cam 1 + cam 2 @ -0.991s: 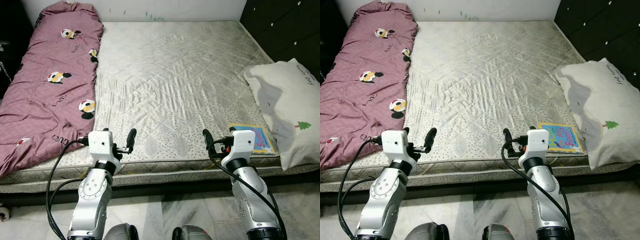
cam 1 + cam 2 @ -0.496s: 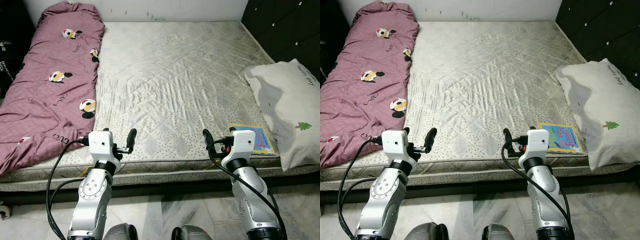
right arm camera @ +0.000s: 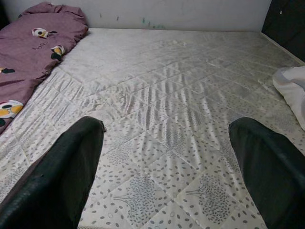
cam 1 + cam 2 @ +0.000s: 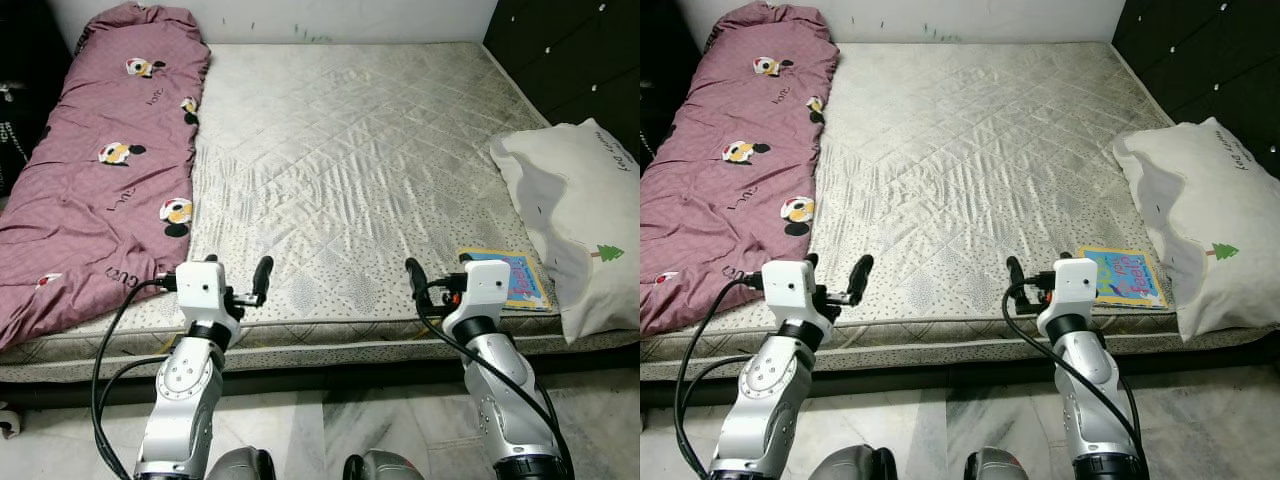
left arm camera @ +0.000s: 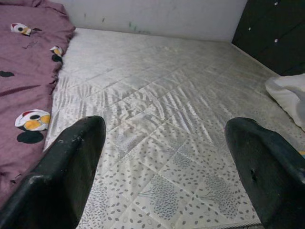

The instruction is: Clean up the room

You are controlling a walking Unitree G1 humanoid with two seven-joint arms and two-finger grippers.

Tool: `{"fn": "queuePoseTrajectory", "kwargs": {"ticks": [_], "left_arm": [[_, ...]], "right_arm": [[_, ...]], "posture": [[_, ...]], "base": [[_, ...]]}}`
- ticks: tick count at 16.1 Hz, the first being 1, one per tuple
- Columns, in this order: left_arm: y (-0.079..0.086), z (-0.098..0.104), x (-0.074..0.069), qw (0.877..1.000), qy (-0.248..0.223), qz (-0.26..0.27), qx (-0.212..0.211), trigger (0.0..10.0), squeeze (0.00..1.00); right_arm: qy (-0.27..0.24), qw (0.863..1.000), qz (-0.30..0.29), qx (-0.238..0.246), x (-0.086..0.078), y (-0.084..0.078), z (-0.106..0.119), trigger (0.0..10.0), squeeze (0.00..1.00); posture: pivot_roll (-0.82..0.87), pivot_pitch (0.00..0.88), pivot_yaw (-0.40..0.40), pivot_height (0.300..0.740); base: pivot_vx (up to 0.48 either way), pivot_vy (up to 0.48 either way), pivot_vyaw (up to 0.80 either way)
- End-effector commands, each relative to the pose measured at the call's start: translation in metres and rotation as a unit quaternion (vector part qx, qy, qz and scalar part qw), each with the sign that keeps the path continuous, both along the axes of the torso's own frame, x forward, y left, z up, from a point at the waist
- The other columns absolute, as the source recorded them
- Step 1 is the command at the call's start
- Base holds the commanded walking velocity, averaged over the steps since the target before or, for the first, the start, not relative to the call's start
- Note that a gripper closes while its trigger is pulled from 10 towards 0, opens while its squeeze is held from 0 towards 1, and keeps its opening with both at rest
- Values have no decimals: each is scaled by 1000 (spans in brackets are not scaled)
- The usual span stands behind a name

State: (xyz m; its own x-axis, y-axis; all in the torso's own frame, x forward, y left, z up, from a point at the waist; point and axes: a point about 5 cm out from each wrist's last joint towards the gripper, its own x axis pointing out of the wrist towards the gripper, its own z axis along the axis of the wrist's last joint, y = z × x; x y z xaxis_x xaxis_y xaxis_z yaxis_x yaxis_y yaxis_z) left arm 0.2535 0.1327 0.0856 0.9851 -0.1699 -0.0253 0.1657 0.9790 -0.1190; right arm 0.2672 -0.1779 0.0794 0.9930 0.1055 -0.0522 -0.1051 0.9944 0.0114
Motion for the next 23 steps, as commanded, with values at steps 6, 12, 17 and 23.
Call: {"fn": "queuePoseTrajectory", "kwargs": {"ticks": [6,12,17,23], "left_arm": [[-1,1,-1,1000,-6,-2,2,10000,0],[0,0,-1,1000,-4,-3,4,10000,0],[0,-2,-1,1000,4,5,5,10000,0],[4,-6,0,1000,19,21,8,10000,0]], "right_arm": [[-12,1000,-2,-6,0,-2,5,10000,0],[-11,1000,-2,-6,0,-2,5,10000,0],[-11,1000,-3,-6,0,-1,4,10000,0],[-8,1000,-2,-7,0,-1,2,10000,0]], "posture": [[-48,70,-13,740],[-47,71,-13,740],[-44,71,-10,740],[-39,71,-12,740]], "base": [[333,0,0],[349,0,0],[280,0,0],[0,131,0]]}}
